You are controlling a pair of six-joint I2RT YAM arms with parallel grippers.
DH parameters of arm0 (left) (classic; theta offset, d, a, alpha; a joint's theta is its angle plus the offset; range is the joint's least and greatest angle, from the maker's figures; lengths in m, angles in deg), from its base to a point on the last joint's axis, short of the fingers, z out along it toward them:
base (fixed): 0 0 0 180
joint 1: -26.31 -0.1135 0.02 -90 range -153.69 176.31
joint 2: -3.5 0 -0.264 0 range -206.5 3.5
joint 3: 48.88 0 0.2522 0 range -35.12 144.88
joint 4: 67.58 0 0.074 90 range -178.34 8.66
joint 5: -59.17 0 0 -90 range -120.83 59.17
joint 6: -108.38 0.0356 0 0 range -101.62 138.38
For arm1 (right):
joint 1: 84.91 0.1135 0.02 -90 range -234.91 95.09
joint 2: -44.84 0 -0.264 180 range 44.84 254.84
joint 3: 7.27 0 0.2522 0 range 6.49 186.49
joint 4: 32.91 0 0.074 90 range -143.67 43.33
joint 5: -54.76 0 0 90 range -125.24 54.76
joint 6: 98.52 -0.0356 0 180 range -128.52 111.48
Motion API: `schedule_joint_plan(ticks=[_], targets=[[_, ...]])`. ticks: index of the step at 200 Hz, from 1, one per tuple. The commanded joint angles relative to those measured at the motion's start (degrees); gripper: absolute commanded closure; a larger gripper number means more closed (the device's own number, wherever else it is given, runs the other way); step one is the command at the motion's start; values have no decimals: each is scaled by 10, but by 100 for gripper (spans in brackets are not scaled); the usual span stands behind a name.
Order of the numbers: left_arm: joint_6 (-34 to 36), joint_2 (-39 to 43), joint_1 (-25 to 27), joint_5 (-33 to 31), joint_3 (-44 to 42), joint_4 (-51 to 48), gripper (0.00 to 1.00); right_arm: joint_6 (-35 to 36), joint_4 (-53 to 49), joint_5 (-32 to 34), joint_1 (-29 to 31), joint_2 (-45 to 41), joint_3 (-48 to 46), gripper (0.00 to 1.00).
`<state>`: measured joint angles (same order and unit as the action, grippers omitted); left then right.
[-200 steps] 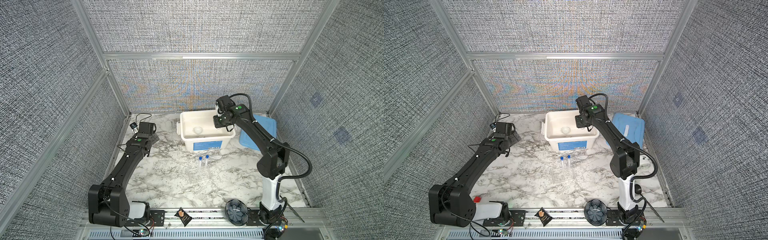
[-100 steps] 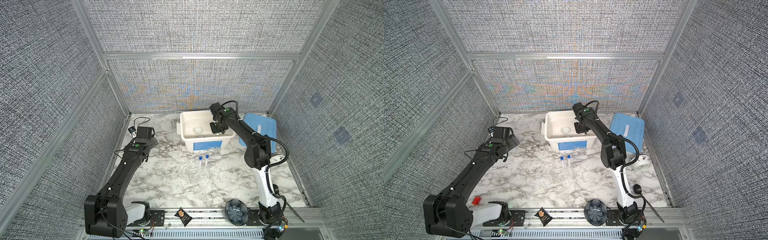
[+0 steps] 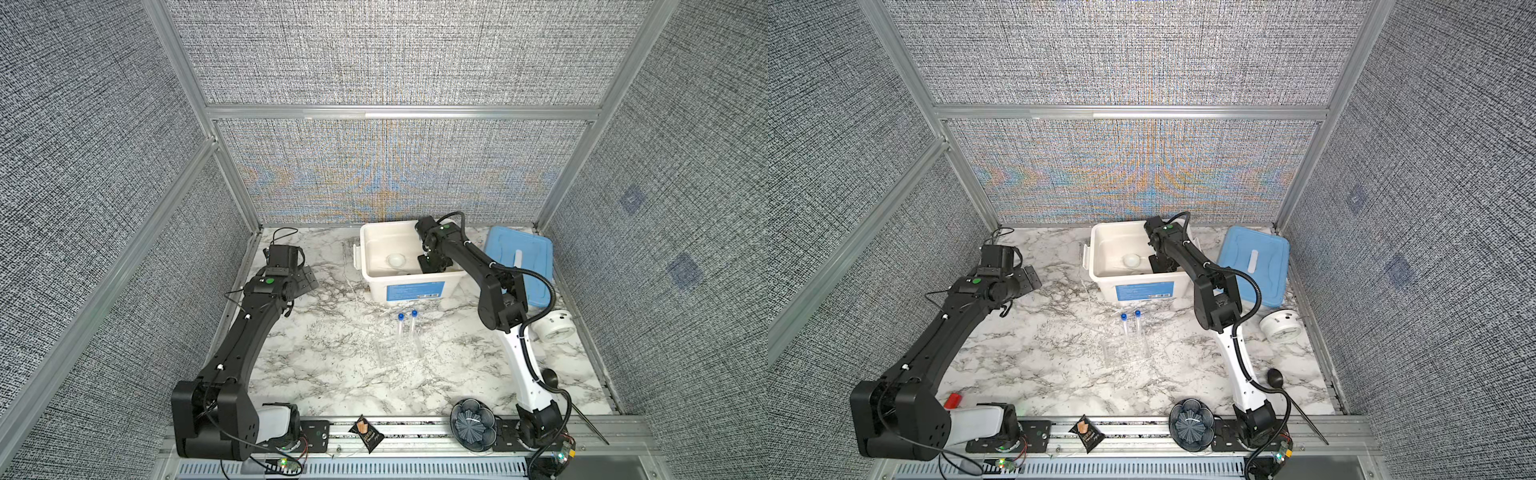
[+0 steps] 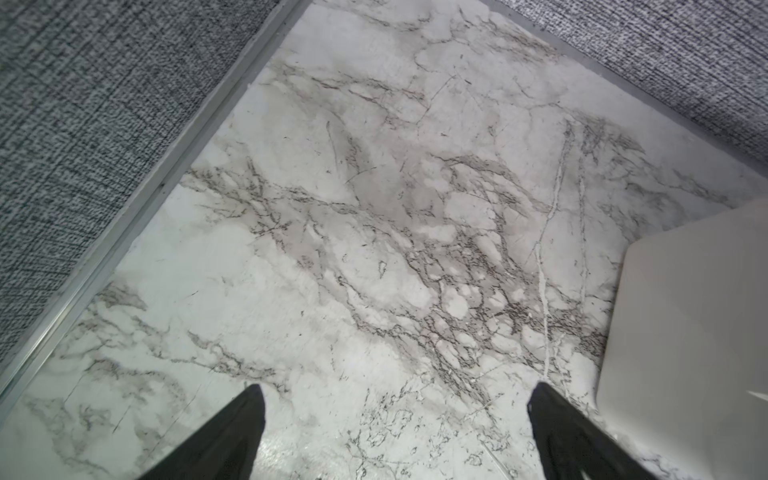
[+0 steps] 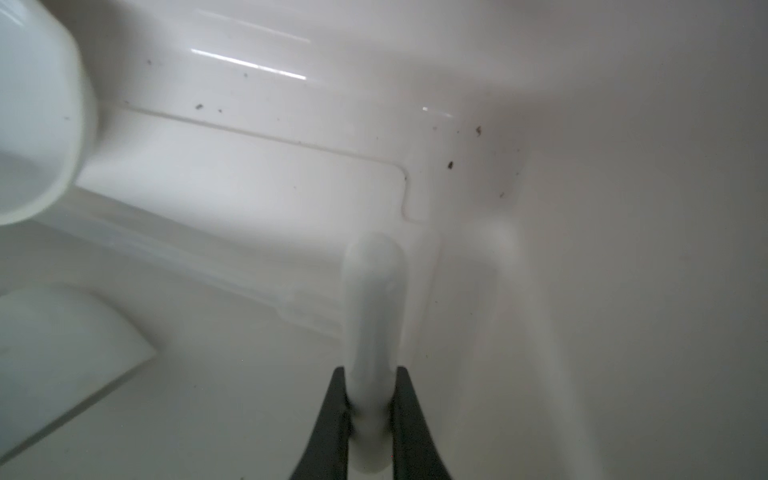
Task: Organize the chemistry lab equipment
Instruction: 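Release the pestle in the bin and raise the right gripper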
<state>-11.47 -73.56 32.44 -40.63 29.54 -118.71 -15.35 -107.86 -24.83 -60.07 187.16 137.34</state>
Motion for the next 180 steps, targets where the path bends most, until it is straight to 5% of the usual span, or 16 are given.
schedule_joint_plan(ticks=[1,19,52,156,180], targets=[[42,-34,-1,42,50,-57,1,-8,0,0,-1,6,-5,100],[95,-73,1,70,108,-95,1,-11,5,-6,-1,9,-12,100],[75,-130,1,49,200,-158,1,-17,12,-13,-2,5,-21,89],[71,-119,1,65,183,-134,1,-40,40,-30,-2,-128,-33,59],[66,-115,1,69,171,-123,1,-18,92,-26,-2,-205,-95,56]])
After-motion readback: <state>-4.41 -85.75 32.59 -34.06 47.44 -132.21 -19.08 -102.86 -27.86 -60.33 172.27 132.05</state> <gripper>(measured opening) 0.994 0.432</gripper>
